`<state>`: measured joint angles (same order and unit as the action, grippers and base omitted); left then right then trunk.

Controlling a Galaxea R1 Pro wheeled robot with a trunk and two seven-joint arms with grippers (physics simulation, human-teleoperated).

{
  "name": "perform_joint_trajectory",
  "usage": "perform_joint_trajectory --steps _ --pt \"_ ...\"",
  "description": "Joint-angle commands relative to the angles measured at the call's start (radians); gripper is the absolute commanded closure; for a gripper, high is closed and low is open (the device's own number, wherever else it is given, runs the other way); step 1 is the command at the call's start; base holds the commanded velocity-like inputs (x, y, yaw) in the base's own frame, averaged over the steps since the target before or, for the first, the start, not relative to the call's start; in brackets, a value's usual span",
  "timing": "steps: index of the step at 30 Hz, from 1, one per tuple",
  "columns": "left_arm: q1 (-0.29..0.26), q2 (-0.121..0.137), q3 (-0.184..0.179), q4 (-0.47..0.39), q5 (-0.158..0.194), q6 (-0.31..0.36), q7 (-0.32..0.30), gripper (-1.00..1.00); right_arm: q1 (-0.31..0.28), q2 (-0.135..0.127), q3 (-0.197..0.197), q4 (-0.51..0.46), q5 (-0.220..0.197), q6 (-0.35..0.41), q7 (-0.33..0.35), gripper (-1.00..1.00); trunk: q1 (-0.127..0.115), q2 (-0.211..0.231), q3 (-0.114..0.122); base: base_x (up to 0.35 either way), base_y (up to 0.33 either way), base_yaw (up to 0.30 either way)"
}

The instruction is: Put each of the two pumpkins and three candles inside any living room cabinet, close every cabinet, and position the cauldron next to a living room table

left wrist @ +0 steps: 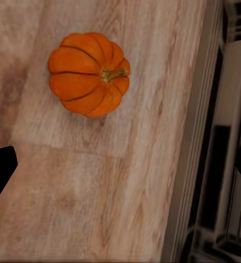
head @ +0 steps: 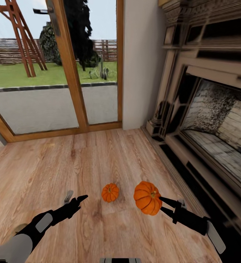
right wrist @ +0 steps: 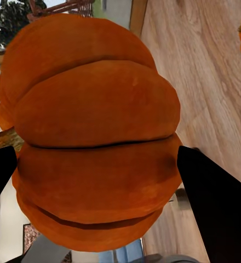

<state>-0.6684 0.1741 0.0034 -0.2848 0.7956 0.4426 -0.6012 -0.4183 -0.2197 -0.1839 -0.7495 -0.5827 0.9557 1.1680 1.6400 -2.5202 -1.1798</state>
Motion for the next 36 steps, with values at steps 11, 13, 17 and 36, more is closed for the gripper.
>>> perform_joint_trajectory --steps 11,13,17,36 --pt "-0.001 -0.001 -0.004 -0.001 0.003 0.032 -0.097 -1.00 0.010 0.001 -0.007 -0.044 -0.003 0.006 0.005 1.00 0.005 -0.003 -0.043 0.000 0.000 0.000" --pt "-0.002 -0.001 -0.004 -0.005 0.002 0.053 -0.101 -1.00 0.011 0.001 -0.008 -0.047 -0.003 0.006 0.005 1.00 0.006 -0.003 -0.051 0.000 0.000 0.000" --pt "-0.004 0.000 -0.004 -0.011 0.004 0.079 -0.125 -1.00 0.013 0.000 -0.010 -0.050 -0.003 0.002 0.009 1.00 0.007 -0.004 -0.067 0.000 0.000 0.000" --pt "-0.043 0.015 0.004 -0.041 0.014 0.123 -0.202 -1.00 0.013 0.001 -0.011 -0.051 -0.003 -0.014 0.021 1.00 0.014 -0.008 -0.125 0.000 0.000 0.000"
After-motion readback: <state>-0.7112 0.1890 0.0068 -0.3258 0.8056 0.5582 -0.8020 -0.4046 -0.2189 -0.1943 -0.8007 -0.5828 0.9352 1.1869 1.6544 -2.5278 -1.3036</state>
